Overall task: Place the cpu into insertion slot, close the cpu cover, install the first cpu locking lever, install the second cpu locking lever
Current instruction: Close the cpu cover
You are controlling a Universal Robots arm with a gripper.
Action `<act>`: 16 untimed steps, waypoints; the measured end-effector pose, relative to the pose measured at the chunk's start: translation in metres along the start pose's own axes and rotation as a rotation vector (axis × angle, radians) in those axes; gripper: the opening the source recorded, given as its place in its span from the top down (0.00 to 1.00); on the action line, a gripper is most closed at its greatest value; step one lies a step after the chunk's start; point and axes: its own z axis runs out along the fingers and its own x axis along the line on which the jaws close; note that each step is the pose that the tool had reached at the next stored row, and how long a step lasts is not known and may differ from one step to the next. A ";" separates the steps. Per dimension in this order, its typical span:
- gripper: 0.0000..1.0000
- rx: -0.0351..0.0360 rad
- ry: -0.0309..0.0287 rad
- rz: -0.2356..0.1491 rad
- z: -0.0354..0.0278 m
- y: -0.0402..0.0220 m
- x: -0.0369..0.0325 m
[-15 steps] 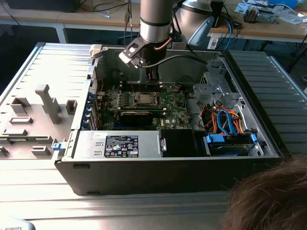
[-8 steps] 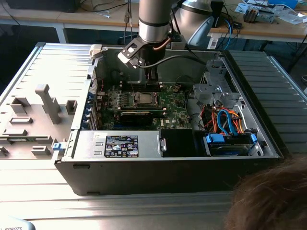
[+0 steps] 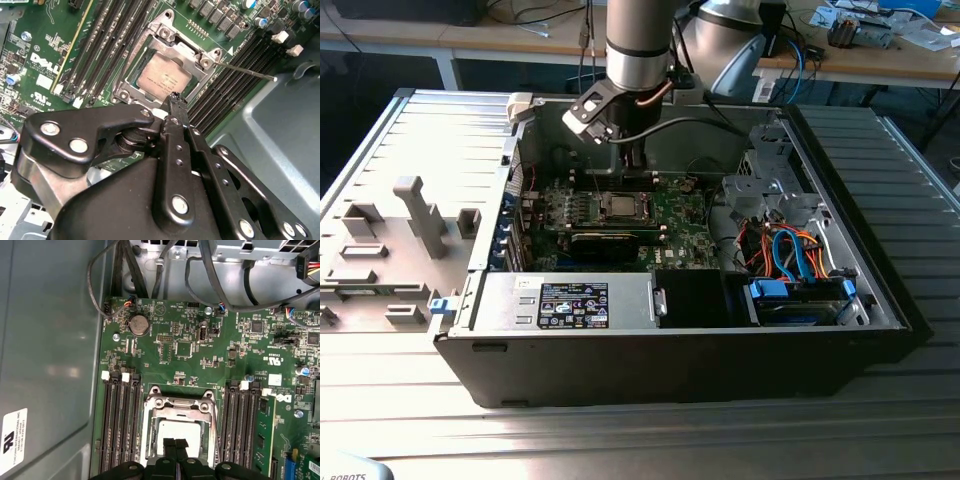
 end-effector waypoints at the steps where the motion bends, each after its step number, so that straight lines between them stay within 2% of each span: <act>1: 0.89 0.0000 0.0000 0.000 0.0010 -0.0010 0.0001; 3: 0.89 0.0000 0.0000 0.000 0.0065 -0.0086 0.0006; 5: 0.89 0.0000 0.0000 0.000 0.0118 -0.0129 0.0009; 14: 0.89 0.0000 0.0000 0.000 0.0323 -0.0204 0.0011; 16: 0.89 0.0000 0.0000 0.000 0.0350 -0.0216 0.0012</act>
